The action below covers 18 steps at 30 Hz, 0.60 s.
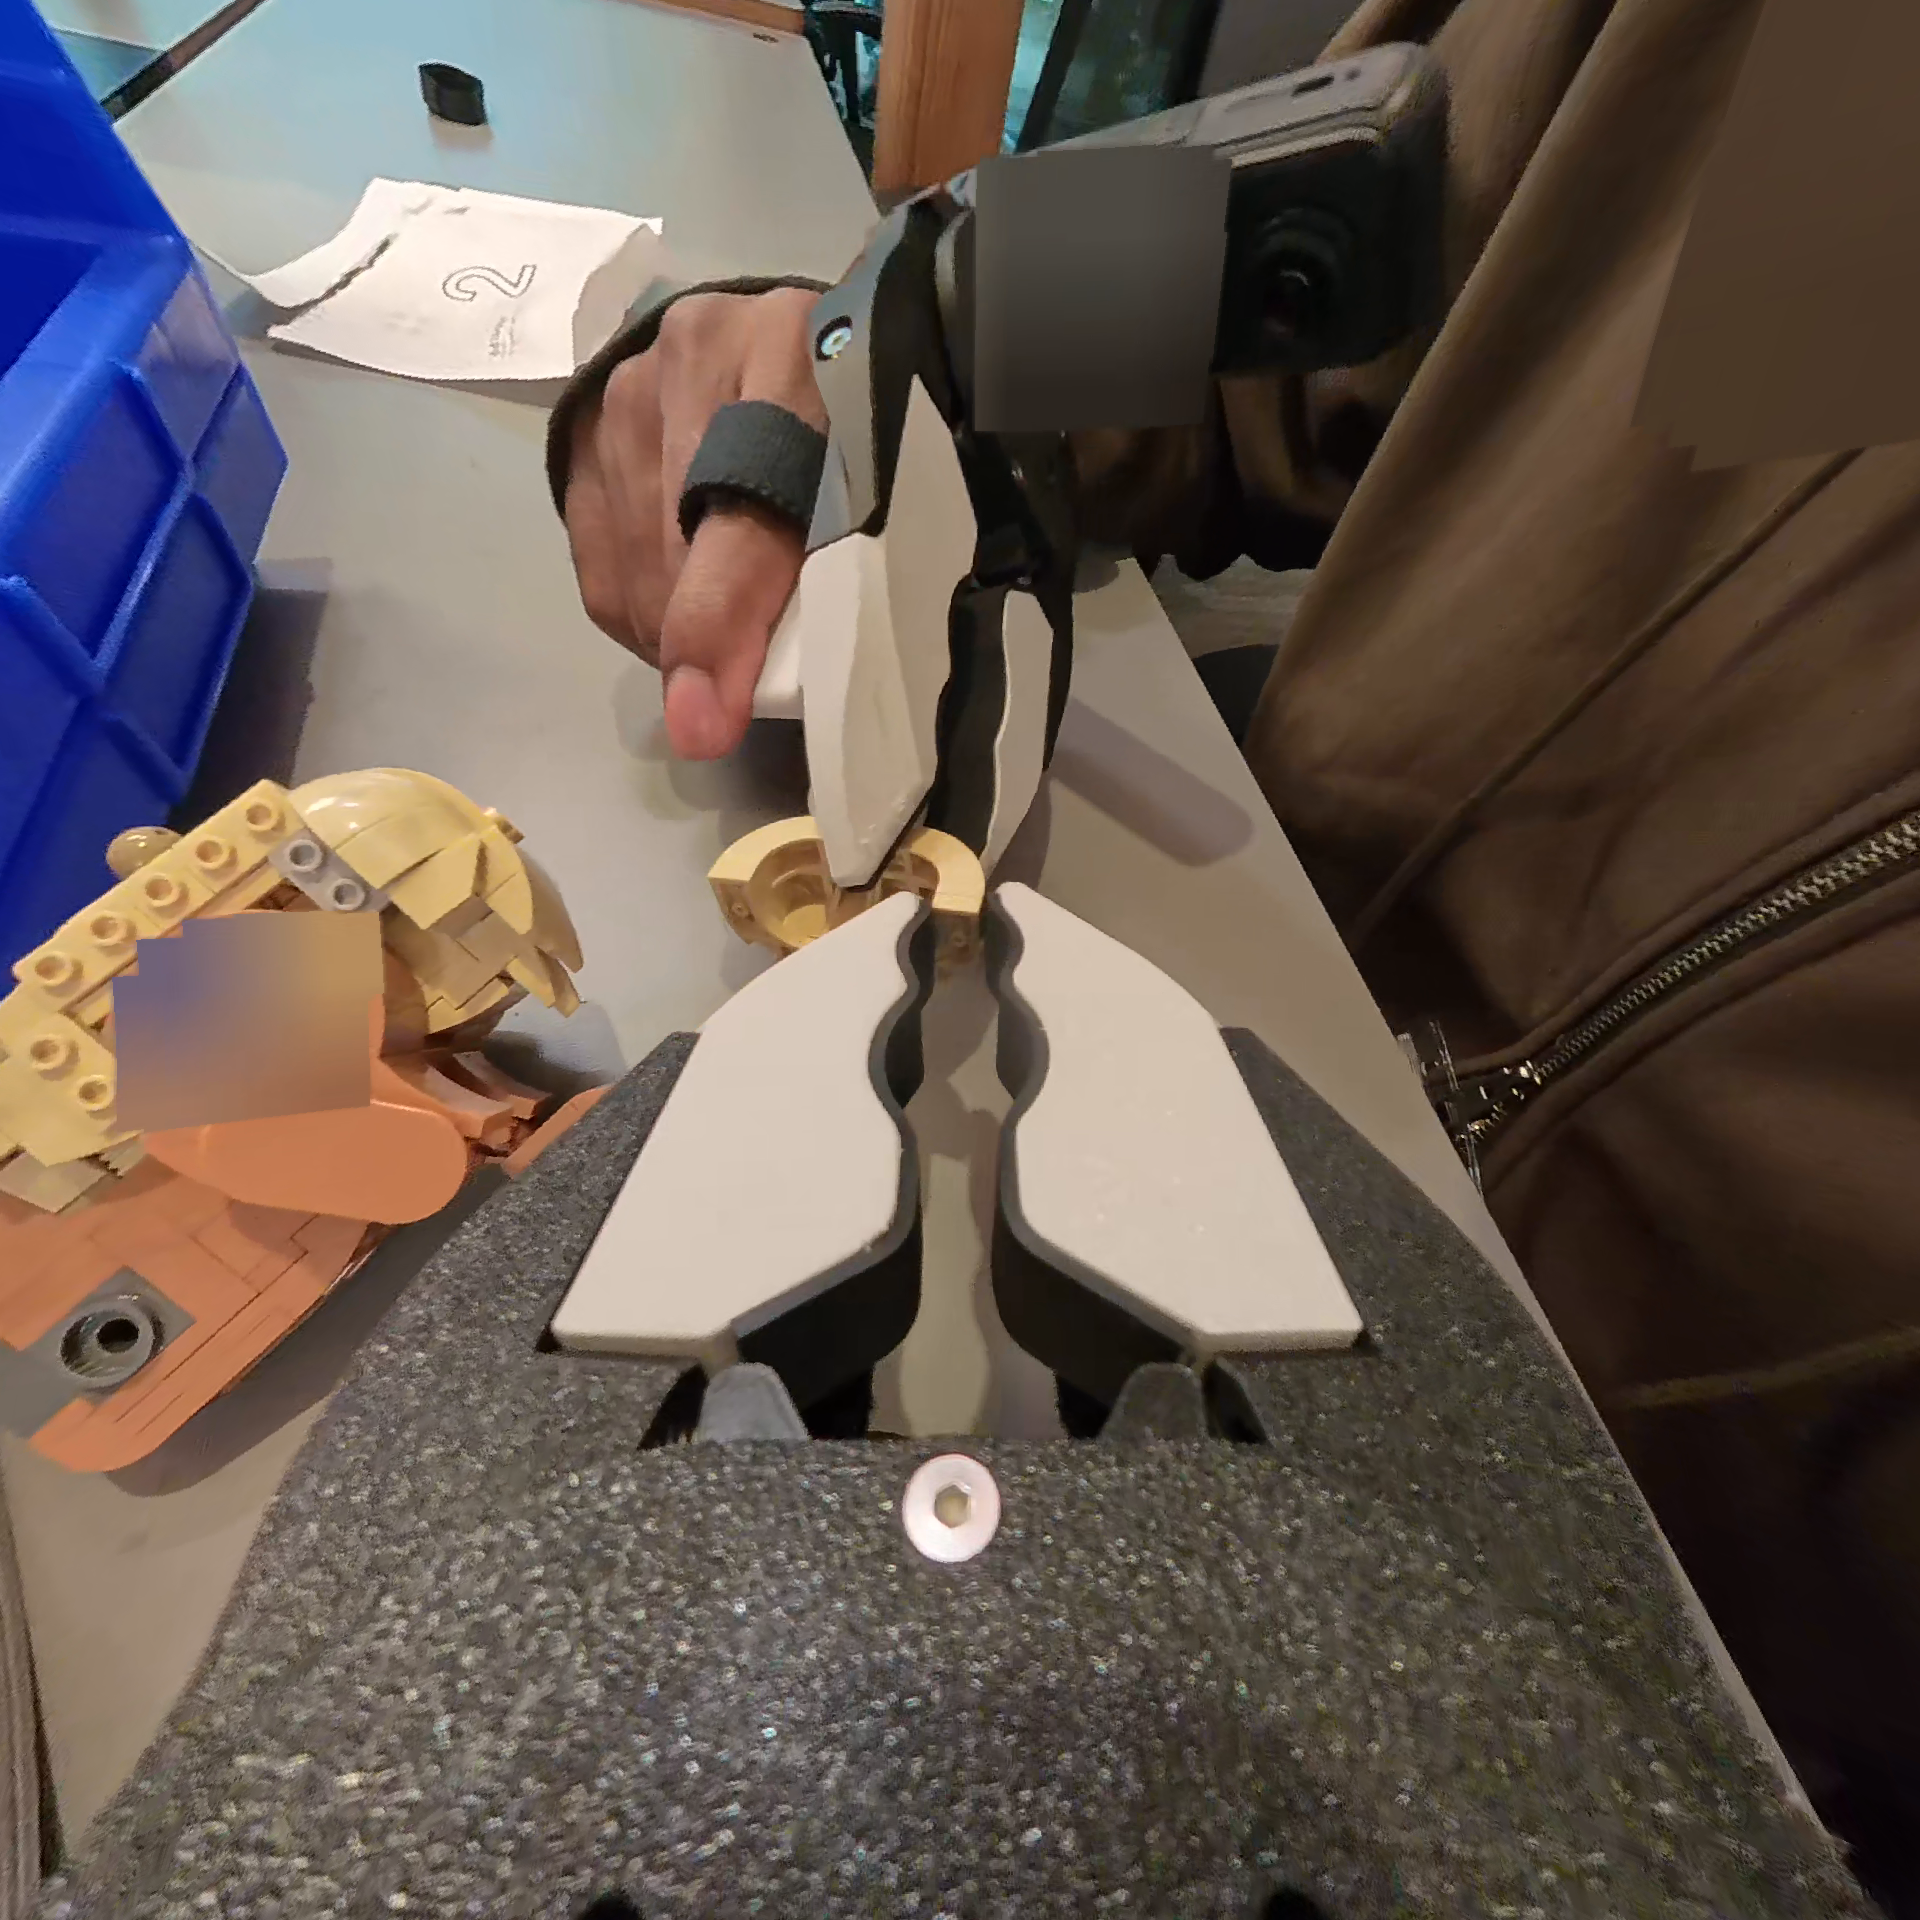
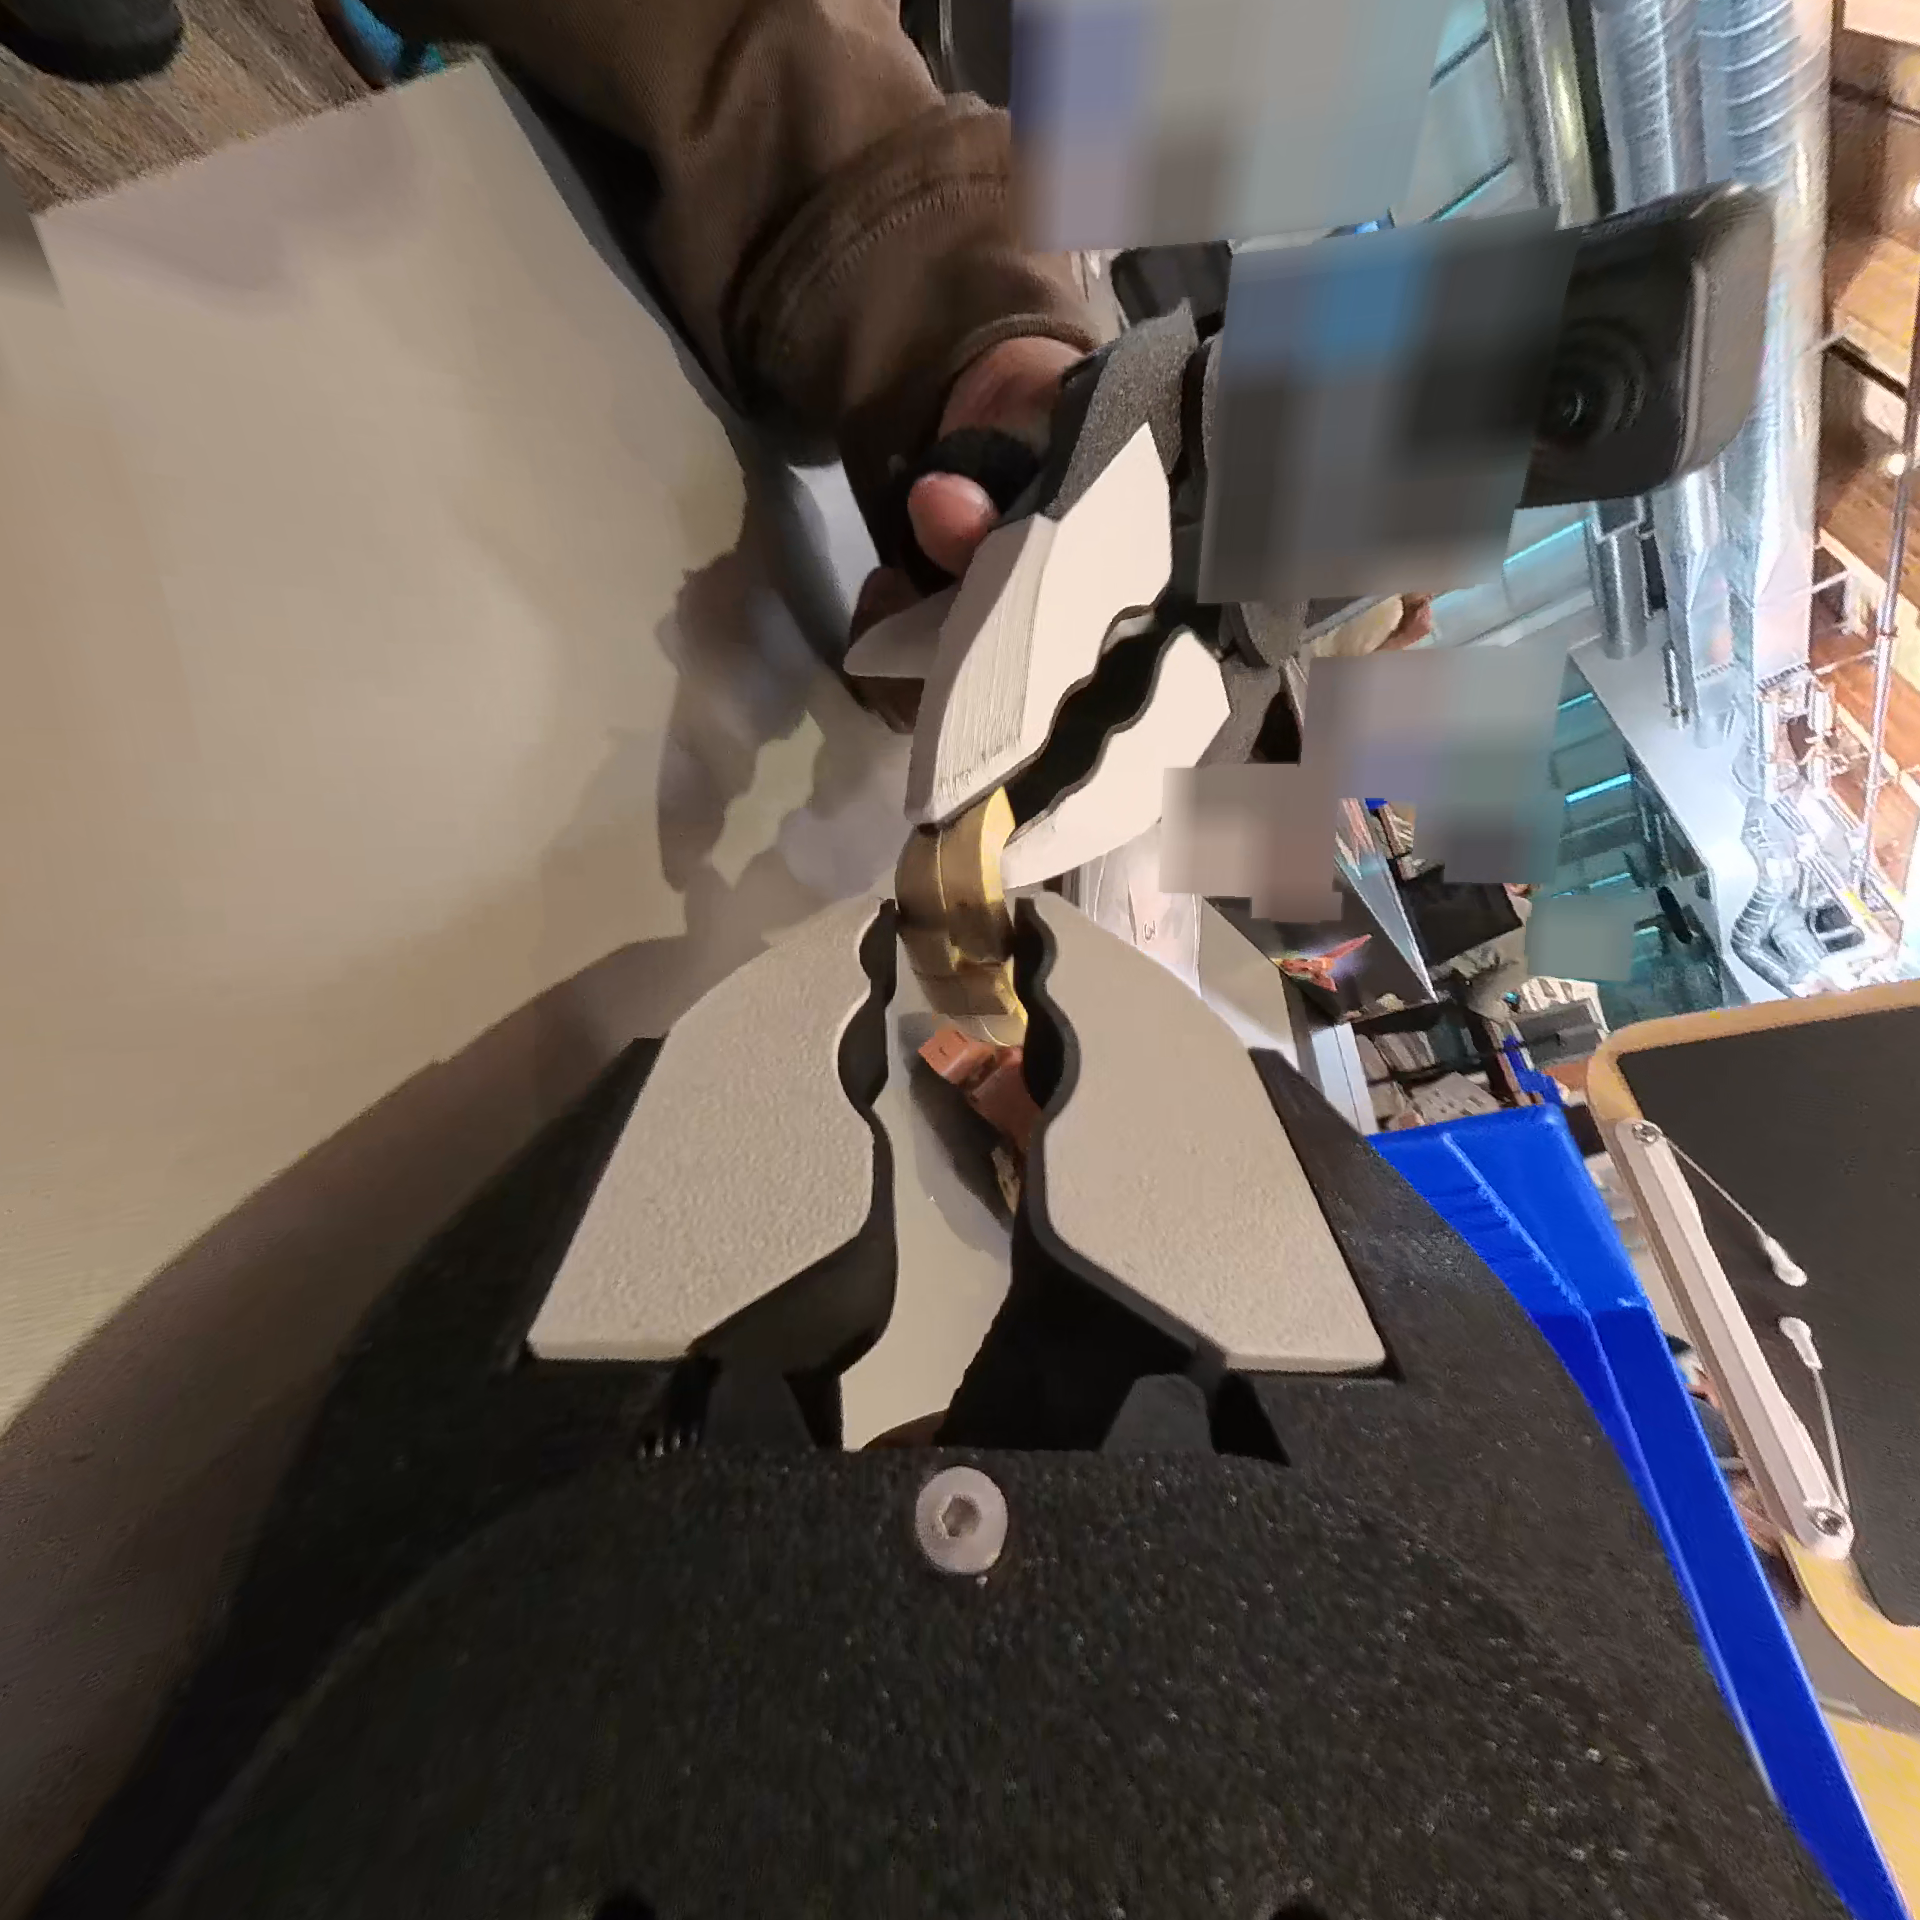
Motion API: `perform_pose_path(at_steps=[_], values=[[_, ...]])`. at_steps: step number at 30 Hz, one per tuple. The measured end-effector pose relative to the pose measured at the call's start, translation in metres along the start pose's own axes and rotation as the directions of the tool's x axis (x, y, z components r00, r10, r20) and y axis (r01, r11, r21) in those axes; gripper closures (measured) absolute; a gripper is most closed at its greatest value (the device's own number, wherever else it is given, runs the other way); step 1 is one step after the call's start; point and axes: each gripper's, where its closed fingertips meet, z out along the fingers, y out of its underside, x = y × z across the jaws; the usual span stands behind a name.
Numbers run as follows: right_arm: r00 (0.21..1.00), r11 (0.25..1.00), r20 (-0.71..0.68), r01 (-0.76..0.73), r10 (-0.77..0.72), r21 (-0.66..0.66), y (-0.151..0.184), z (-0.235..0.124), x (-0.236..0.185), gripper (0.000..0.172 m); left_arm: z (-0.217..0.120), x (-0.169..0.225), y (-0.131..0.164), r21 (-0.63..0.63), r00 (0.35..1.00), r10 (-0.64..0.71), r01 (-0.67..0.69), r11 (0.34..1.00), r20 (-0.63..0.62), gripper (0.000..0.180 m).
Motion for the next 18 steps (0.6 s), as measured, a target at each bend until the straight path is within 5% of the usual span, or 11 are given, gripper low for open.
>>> perform_pose_path(at_steps=[14, 18], values=[[0.988, 0.974, 0.088, -0.138, 0.124, 0.177, -0.029, -0.011, -0.003, 0.154, -0.006, 0.024, -0.014, 0.091, 0.985, -0.028, 0.044, 0.995, -0.170, 0.171], [0.994, 0.985, 0.004, -0.112, 0.113, 0.128, -0.021, -0.007, 0.004, 0.151, -0.008, 0.014, -0.016, 0.109, 0.990, -0.061, 0.075, 0.991, -0.129, 0.171]])
